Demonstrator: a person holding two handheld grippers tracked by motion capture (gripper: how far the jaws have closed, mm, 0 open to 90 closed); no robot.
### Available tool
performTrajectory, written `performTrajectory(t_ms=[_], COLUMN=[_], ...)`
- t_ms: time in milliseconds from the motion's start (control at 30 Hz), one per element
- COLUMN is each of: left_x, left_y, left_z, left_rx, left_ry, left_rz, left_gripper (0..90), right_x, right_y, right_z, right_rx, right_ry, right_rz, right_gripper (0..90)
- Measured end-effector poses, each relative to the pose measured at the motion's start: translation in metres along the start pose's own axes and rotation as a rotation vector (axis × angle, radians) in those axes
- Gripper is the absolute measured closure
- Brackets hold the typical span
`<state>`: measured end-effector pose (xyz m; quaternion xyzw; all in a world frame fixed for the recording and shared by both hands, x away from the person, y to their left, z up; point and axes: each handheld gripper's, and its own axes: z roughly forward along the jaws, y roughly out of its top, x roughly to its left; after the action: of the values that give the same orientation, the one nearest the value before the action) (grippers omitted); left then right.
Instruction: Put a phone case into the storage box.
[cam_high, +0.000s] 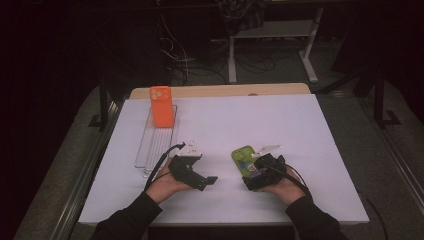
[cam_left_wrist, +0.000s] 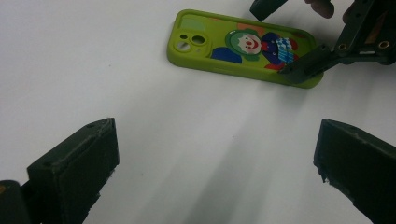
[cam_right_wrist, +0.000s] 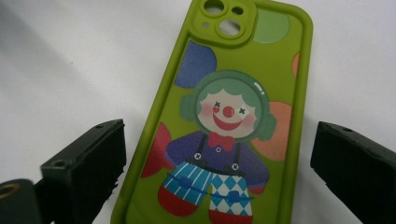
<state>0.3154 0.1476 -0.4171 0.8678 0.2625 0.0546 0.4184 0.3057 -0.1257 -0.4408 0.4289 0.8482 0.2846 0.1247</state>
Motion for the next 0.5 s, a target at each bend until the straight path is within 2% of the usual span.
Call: performTrajectory(t_ms=[33, 100, 167, 200, 300, 500], left_x=[-0.0009, -0.0007, 0.0004, -0.0009, 0.0002, -0.0002], left_y=[-0.0001, 0.0000, 0.0001, 0.0000, 0.0002, 0.0001], left_z=[0.0009, 0.0009, -0.0001, 0.0010, 0.0001, 0.0007], left_rx=[-0.014, -0.012, 0.002, -0.013, 0.001, 0.001], left_ry=[-0.001, -0.002, -0.001, -0.002, -0.001, -0.002], left_rz=[-0.014, -0.013, 0.004, -0.014, 0.004, 0.006], left_gripper=[0.0, 0.0, 0.0, 0.0, 0.0, 0.0], right_x=[0.0002, 0.0008, 0.0017, 0.0025, 0.0015, 0.0027], right_y=[-0.0001, -0.0004, -0.0008, -0.0008, -0.0008, -0.0016], right_z=[0.0001, 0.0004, 0.0009, 0.0012, 0.0018, 0.0050], right_rx=[0.001, 0.006, 0.012, 0.016, 0.024, 0.039], right_ry=[-0.001, -0.001, 0.000, -0.004, -0.007, -0.020], right_rz=[0.001, -0.002, -0.001, 0.001, 0.002, 0.022], right_gripper=[3.8, 5.9, 7.4, 7.7, 8.1, 7.8])
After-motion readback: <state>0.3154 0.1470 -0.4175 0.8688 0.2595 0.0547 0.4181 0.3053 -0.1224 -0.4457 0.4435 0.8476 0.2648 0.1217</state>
